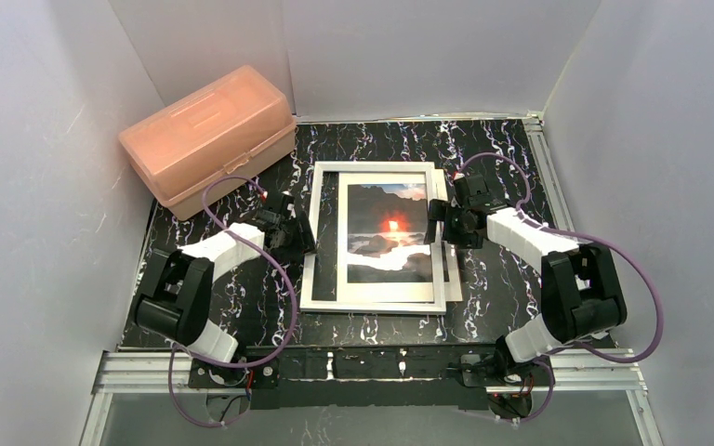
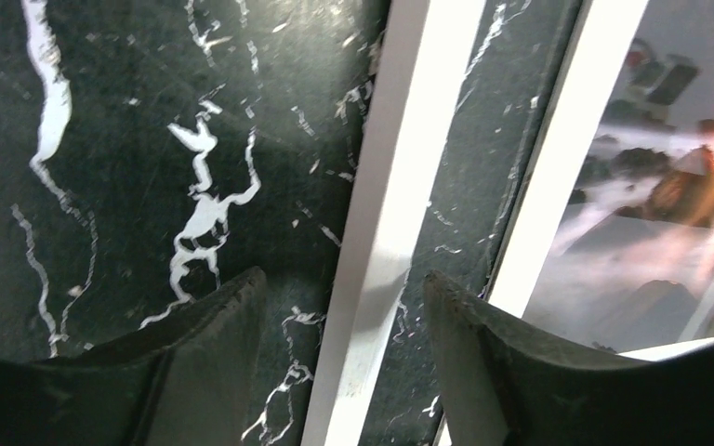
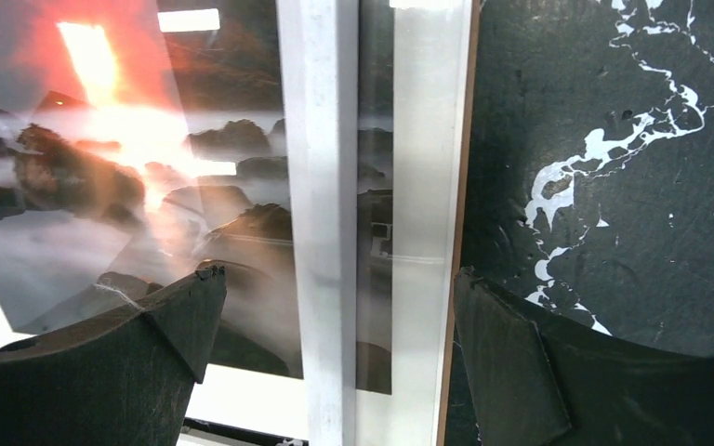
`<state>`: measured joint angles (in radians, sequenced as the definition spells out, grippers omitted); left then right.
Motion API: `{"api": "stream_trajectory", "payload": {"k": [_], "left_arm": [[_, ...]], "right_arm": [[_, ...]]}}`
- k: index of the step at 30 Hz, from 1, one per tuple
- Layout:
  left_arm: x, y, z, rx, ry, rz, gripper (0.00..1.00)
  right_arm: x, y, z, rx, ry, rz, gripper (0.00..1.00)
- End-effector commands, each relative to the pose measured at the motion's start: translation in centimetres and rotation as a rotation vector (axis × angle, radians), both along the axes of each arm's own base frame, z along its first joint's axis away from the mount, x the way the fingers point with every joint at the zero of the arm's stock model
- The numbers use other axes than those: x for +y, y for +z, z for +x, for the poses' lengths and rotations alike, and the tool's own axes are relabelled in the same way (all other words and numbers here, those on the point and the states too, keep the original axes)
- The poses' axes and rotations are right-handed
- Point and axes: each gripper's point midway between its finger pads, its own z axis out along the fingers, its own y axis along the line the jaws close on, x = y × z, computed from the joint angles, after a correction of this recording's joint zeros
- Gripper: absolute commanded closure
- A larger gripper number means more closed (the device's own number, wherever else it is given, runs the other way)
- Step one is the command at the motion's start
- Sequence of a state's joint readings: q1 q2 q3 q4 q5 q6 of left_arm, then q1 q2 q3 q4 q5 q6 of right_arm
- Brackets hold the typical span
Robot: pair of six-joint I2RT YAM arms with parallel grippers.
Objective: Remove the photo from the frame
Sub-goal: Remove the photo frame item from the photo frame.
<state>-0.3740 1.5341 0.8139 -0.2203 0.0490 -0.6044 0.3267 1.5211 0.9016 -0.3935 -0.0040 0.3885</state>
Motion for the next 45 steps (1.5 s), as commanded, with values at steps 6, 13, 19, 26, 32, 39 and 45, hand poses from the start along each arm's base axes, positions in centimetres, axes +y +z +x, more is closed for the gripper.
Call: {"api": "stream_trajectory", "payload": {"k": [6, 13, 19, 26, 32, 39, 45], "left_arm": [[-0.1, -1.5, -0.3, -0.117, -0.047, -0.045, 0.47], [-0.8, -1.2, -0.2, -0.121, -0.049, -0.079, 0.49], [-1.1, -1.2, -0.4, -0.121, -0.065, -0.097, 0.59], [-1.6, -1.2, -0.3, -0.111, -0.079, -0.116, 0.7], [-1.4, -1.1, -0.4, -0.117, -0.079, -0.107, 0.71], [-1.5, -1.4, -0.4, -0.099, -0.085, -0.108, 0.72], [-1.7, -1.4, -0.4, -0.094, -0.09, -0.115, 0.75]], "right_arm": [[0.6, 2.1, 0.3, -0.058, 0.017, 0.055, 0.05], [0.3, 1.7, 0.6, -0.09, -0.054, 0.063, 0.02], [-0.3, 1.3, 0.8, -0.122, -0.09, 0.044, 0.05], [0.1, 0.9, -0.1, -0.106, -0.092, 0.082, 0.08], [0.3, 0.5, -0.4, -0.092, -0.089, 0.076, 0.08], [0.1, -1.2, -0.7, -0.053, -0.094, 0.033, 0.08], [0.4, -2.8, -1.3, -0.01, -0.08, 0.028, 0.08]]}}
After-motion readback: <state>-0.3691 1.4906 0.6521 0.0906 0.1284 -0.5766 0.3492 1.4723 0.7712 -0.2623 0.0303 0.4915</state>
